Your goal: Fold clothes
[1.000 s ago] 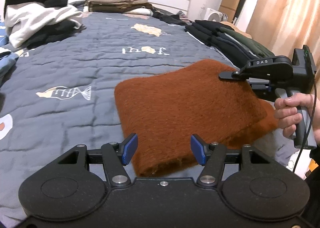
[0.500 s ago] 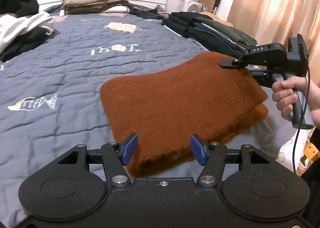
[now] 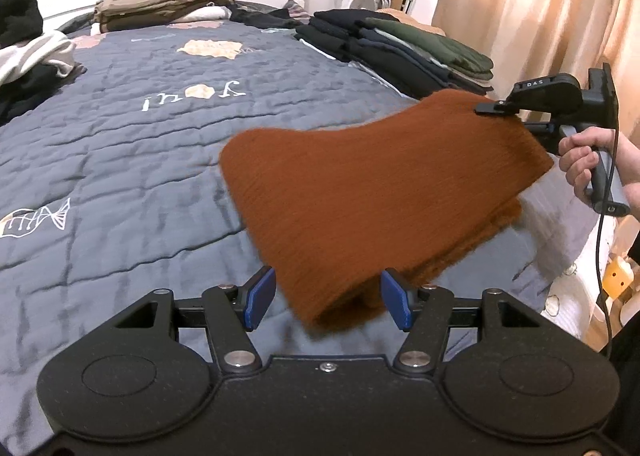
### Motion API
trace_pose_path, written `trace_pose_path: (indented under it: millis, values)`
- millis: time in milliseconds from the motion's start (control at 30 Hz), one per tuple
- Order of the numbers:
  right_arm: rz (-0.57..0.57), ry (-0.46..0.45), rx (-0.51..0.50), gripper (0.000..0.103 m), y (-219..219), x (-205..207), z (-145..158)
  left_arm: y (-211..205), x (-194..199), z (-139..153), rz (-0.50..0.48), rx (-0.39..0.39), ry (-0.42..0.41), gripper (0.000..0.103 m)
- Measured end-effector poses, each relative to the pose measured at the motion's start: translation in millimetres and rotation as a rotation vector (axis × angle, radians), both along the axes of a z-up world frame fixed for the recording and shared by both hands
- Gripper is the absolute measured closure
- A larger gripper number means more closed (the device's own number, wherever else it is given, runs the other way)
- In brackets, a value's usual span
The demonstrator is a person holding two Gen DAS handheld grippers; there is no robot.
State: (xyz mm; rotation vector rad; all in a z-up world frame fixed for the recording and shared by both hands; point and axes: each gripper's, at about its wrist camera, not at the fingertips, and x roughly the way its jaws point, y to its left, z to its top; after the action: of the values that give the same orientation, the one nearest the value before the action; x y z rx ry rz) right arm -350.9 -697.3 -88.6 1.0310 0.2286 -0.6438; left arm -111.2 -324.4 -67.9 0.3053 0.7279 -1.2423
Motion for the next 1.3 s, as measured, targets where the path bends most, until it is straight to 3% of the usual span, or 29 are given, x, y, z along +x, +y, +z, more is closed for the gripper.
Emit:
trace_pose_path:
  millis: [300, 600, 833, 1033, 1167, 1300]
  values:
    - [-0.031, 0.137, 0.031, 0.091, -17, -12, -30, -9, -15, -5, -0.038, 0.025, -0.077, 0.045]
    - [-0.020, 0.128, 0.036, 0.091, -14, -9, -31, -23, -55, -17, -0.136, 0.064, -0.347, 0.039]
    - [-0.012, 0.115, 0.043, 0.091, -15, -10, -30, -44, -42, -23, -0.023, 0.029, -0.272, 0.039]
    - [-0.004, 0.116, 0.039, 0.091, -15, -9, -30, -50, -32, -29, 0.052, 0.016, -0.264, 0.039]
    - [0.001, 0.113, 0.047, 0.091, -14, -8, -31, -42, -15, -28, 0.201, 0.052, -0.301, 0.039]
    - [0.005, 0.106, 0.061, 0.091, -14, -8, -33, -15, 12, -22, 0.294, 0.058, -0.203, 0.040]
